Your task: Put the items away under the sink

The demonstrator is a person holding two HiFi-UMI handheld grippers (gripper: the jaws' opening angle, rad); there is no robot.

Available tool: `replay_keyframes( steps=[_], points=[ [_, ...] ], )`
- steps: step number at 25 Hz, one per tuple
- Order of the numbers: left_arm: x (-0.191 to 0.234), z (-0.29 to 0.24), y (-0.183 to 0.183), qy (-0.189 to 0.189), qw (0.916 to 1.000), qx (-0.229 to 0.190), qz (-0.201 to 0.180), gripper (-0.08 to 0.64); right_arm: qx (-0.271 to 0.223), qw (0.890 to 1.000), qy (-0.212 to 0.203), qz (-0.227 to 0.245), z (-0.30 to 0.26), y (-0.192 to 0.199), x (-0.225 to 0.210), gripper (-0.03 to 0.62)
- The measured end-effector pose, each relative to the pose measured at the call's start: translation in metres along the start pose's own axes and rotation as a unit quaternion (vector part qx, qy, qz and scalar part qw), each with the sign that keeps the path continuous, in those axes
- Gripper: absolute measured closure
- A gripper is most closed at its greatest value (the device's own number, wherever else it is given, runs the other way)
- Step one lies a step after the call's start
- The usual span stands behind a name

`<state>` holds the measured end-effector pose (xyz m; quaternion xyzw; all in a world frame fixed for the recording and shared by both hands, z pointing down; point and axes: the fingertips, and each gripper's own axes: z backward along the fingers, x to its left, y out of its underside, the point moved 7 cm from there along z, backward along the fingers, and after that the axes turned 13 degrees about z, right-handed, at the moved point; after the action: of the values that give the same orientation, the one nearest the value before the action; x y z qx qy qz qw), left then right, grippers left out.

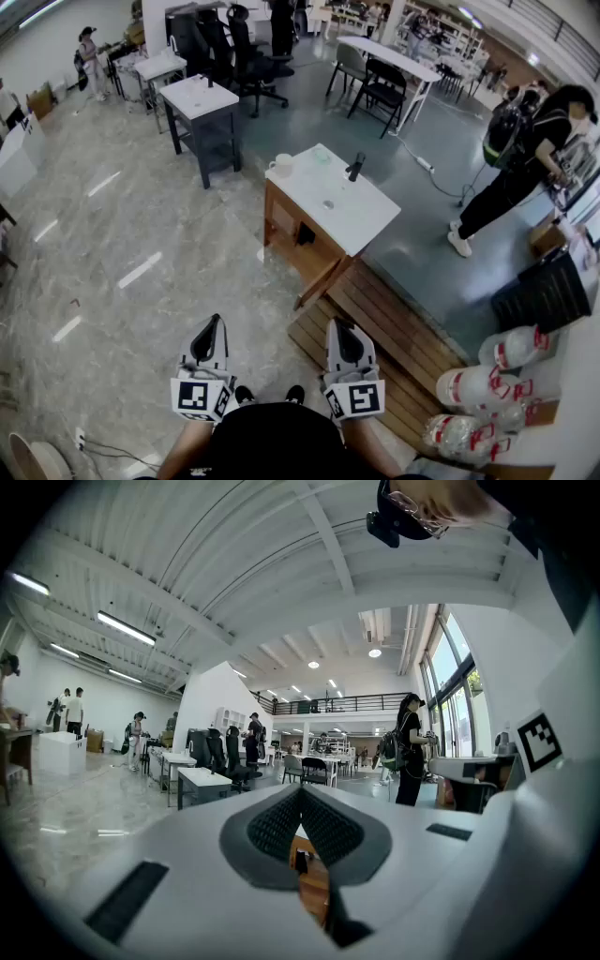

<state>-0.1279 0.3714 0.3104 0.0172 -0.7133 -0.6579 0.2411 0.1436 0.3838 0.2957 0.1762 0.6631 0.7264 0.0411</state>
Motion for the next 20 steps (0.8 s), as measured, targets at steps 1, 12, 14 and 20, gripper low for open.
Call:
replay_keyframes(
  steps=[1, 12, 14, 20],
  points=[
    [-0.0026, 0.0001, -0.0027, -0.002, 1.0000, 0.001, 0.001, 0.552, 0.000, 1.000, 0.000, 0.000, 0.0009, -0.0001, -0.0002, 0.583],
    [-0.0058, 0.0035, -0.0027, -0.002, 1.0000, 0.006, 0.001, 0.552, 0.009, 1.000, 0.001, -0.005, 0.0047, 0.0014, -0.0002, 0.583],
    [-0.0050, 0.0032, -0.0015, -0.001, 1.0000, 0.005, 0.000, 0.552, 0.009, 1.000, 0.001, -0.004, 0.0038, 0.0027, 0.0004, 0.583],
    [-0.0066, 0.0057, -0.0020, -0.003, 1.0000, 0.008, -0.004, 0.552, -0.007, 1.000, -0.015, -0.020, 0.0057, -0.0010, 0.0021, 0.539]
  ],
)
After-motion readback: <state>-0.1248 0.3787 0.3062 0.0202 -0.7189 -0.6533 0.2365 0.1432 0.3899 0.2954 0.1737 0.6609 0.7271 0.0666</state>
